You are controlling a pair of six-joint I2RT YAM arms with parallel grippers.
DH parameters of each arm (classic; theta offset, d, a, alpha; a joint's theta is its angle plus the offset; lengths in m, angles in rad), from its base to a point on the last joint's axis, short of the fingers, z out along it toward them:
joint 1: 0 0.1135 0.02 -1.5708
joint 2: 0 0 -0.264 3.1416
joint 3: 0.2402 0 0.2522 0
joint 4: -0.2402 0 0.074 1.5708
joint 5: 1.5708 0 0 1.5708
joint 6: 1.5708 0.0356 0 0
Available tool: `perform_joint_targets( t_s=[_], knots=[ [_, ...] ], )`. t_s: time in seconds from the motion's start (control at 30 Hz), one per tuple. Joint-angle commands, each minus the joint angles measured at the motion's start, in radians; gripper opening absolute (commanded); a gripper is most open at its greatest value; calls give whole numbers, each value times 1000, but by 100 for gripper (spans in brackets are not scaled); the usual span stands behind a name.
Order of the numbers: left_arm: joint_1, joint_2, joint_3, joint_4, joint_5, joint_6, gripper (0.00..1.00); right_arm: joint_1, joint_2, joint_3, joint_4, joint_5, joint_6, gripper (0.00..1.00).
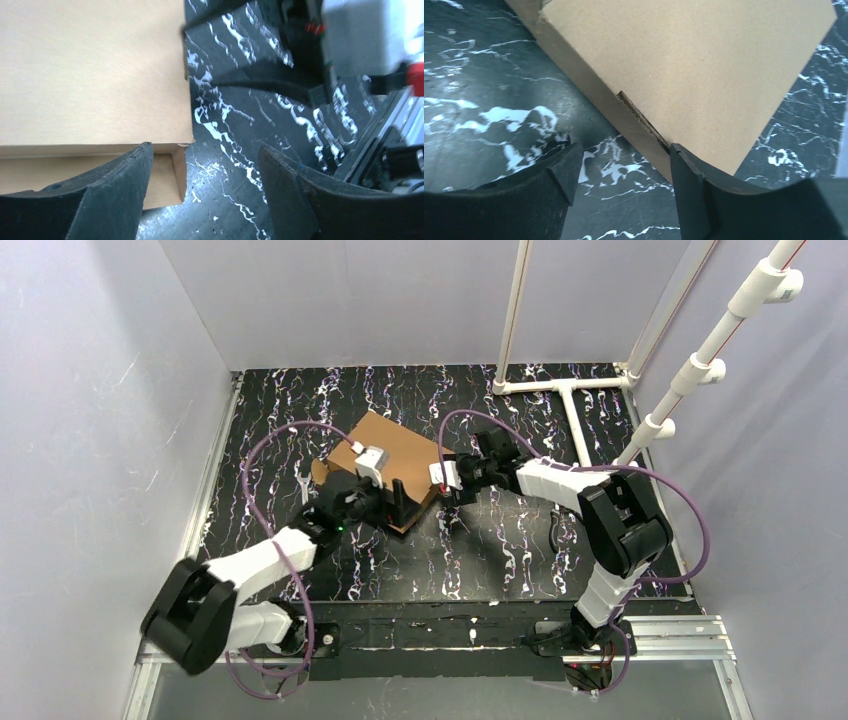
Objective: Fold the paper box
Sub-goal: Close the paper box at the center of the board.
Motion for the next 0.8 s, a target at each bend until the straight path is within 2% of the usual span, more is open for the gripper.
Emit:
perform_joint_targets(
  t_s=[0.0, 0.07, 0.23, 0.33, 0.43, 0.53, 0.67, 0.77],
  knots=[
    [113, -242, 55, -281, -13, 6, 81, -27, -54, 78, -235, -136, 8, 76],
    [176, -306, 59, -375, -82, -6, 98, -31, -59, 102, -299, -152, 19, 81],
    [344, -266, 146, -579, -263, -102, 98, -36, -72, 156, -397, -159, 91, 87],
    [448, -173, 233, -623, -193, -124, 98, -37, -74, 213, -495, -164, 133, 88],
    [537, -97, 310, -665, -98, -189, 98, -49, -75, 246, -475, -192, 306, 87],
    [551, -107, 303, -746, -77, -265, 95, -80, -78, 249, -317, -161, 599, 83],
    [550, -291, 137, -784, -84, -436, 94, -128, -18, 317, -136, -80, 961, 75],
    [551, -407, 1, -714, -40, -569, 94, -147, 113, 431, -119, -65, 1111, 80]
  ],
)
